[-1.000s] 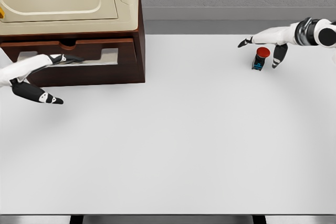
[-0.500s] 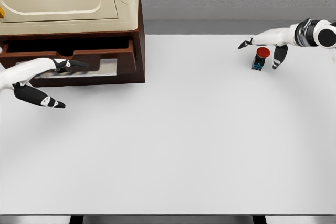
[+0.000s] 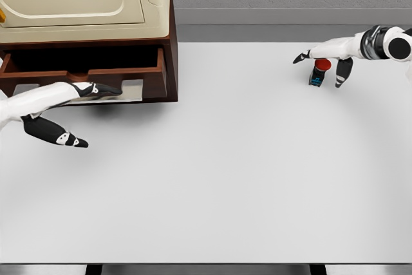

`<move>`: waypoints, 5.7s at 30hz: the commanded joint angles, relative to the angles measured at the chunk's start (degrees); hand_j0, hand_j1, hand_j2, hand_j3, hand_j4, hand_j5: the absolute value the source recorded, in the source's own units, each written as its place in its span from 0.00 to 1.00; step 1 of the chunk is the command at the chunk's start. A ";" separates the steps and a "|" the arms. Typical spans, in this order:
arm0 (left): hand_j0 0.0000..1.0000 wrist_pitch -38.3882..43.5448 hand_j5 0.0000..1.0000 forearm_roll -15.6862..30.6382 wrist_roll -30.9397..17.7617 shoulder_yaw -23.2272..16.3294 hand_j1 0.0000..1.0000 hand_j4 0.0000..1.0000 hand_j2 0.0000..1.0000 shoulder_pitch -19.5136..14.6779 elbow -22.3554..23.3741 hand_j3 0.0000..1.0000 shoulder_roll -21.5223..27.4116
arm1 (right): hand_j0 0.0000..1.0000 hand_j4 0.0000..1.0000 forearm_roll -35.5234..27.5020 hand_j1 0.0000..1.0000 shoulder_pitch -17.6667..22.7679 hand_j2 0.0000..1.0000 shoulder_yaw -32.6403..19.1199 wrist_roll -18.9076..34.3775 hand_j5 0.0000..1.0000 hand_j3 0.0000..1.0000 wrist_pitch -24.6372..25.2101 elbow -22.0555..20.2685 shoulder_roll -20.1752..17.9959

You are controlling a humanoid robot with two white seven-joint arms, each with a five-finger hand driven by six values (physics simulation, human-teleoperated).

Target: Open the cabinet drawer with left arm, and place a switch into the drawer with right arm

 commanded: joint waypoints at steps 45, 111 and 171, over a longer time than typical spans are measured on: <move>0.99 -15.45 0.99 -6.55 0.00 15.56 0.99 0.99 0.99 9.84 1.57 0.99 -3.07 | 0.87 0.87 -0.21 0.87 -0.09 0.87 -0.17 -0.02 0.87 0.87 0.14 0.86 0.30; 1.00 -15.45 1.00 -10.42 0.00 24.00 1.00 1.00 1.00 15.21 0.43 1.00 -11.06 | 0.25 0.25 -1.18 0.25 0.09 0.25 0.01 -0.02 0.25 0.25 0.14 -38.42 -4.27; 1.00 -15.45 1.00 -10.68 0.00 25.05 1.00 1.00 1.00 16.52 1.04 1.00 -11.06 | 0.29 0.29 -8.65 0.29 -12.66 0.29 11.35 -0.02 0.29 0.29 5.26 -51.79 11.54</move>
